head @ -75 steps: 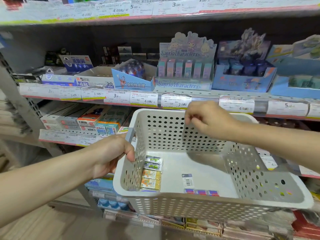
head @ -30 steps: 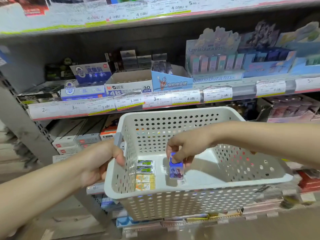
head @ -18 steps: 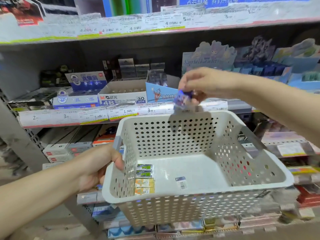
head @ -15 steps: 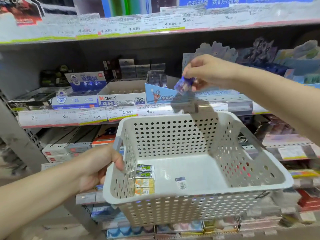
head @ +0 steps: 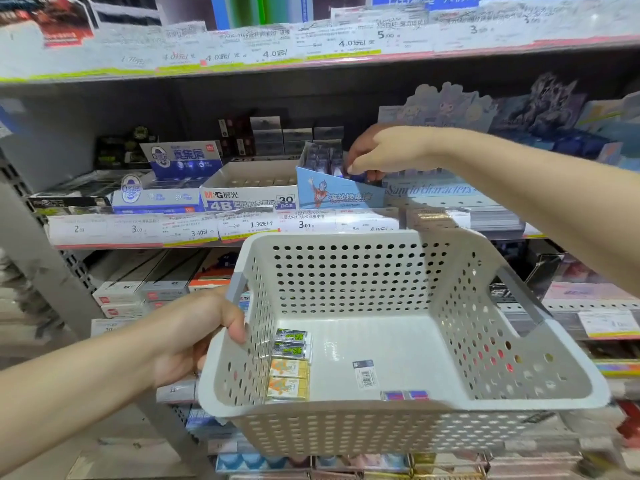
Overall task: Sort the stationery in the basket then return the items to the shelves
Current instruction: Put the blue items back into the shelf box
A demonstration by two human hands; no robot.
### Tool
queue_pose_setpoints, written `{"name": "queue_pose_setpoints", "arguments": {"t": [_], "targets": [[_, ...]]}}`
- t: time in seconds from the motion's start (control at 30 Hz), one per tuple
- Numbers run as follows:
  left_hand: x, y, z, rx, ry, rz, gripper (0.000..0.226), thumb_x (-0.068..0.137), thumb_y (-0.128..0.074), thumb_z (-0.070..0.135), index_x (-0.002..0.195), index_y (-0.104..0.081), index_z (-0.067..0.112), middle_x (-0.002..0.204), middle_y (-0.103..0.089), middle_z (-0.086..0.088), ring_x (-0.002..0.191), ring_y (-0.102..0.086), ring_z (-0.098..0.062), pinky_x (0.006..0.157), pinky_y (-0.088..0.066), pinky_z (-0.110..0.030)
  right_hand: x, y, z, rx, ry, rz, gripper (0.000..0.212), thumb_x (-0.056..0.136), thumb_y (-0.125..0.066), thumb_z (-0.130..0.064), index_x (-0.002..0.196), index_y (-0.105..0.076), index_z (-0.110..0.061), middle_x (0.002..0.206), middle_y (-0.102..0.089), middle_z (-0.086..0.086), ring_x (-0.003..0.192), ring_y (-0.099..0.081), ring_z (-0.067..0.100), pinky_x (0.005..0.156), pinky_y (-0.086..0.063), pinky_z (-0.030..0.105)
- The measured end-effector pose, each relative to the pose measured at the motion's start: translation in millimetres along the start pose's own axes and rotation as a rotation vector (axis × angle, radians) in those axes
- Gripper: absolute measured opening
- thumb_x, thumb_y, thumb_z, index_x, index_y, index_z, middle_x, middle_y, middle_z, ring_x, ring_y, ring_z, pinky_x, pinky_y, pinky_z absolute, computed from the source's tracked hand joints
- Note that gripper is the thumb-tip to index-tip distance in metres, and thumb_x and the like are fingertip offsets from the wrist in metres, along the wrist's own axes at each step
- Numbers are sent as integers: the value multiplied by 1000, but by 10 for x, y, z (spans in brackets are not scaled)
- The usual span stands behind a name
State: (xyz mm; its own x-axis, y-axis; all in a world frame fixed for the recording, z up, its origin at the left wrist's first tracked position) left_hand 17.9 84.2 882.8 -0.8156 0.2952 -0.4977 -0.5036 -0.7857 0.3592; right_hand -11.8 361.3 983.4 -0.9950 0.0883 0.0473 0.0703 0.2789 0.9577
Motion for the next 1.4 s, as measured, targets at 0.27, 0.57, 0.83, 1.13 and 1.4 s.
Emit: {"name": "queue_pose_setpoints", "arguments": {"t": [0.27, 0.57, 0.83, 1.13, 1.4], "targets": [[6, -20, -12, -6, -8, 3, 61, 42, -56, 4, 100, -62, -11, 87, -61, -25, 82, -57, -37, 93, -47, -53, -75, 84, 17, 124, 20, -46, 26, 90, -60, -33, 113, -58, -21, 92, -64, -10, 78, -59, -1, 60, -40, 8], [29, -15, -5, 20, 13, 13, 72, 42, -56, 4, 111, -58, -17, 89, -61, -26, 82, -57, -38, 92, -47, -54, -59, 31, 35, 28, 103, 36, 32, 86, -65, -33, 117, -59, -26, 107, -65, -7, 102, -63, 19, 87, -55, 41], [52, -7, 7, 23, -2, -11, 70, 42, -56, 4, 109, -59, -15, 88, -62, -26, 81, -59, -37, 93, -47, -56, -74, 4, 82, 86, 108, 17, 32, 88, -63, -29, 120, -59, -22, 111, -67, -2, 103, -63, 18, 98, -49, 36], [62, -8, 25, -14, -43, -72, 47, 44, -52, 3, 89, -60, -6, 81, -61, -23, 79, -57, -36, 81, -49, -46, -34, 22, 76, 178, 90, 11, 29, 89, -63, -32, 114, -62, -20, 100, -70, -3, 83, -69, 8, 82, -55, 22], [59, -24, 18, -16, -59, -76, 49, 44, -51, 3, 91, -59, -6, 82, -60, -24, 79, -57, -36, 80, -48, -46, -28, 1, 84, 198, 83, 33, 31, 89, -62, -35, 115, -62, -17, 104, -70, 2, 86, -68, 13, 77, -55, 21]]}}
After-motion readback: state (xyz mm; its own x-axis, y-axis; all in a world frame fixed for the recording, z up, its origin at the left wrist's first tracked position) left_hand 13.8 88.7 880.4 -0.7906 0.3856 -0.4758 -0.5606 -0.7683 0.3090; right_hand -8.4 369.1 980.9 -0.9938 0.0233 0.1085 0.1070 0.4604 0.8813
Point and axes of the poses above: each hand's wrist, its own x-axis towards the middle knuckle, its own y-axis out of the back of the hand, z = x × y, the point moved 1 cm from there along x, towards the middle knuckle
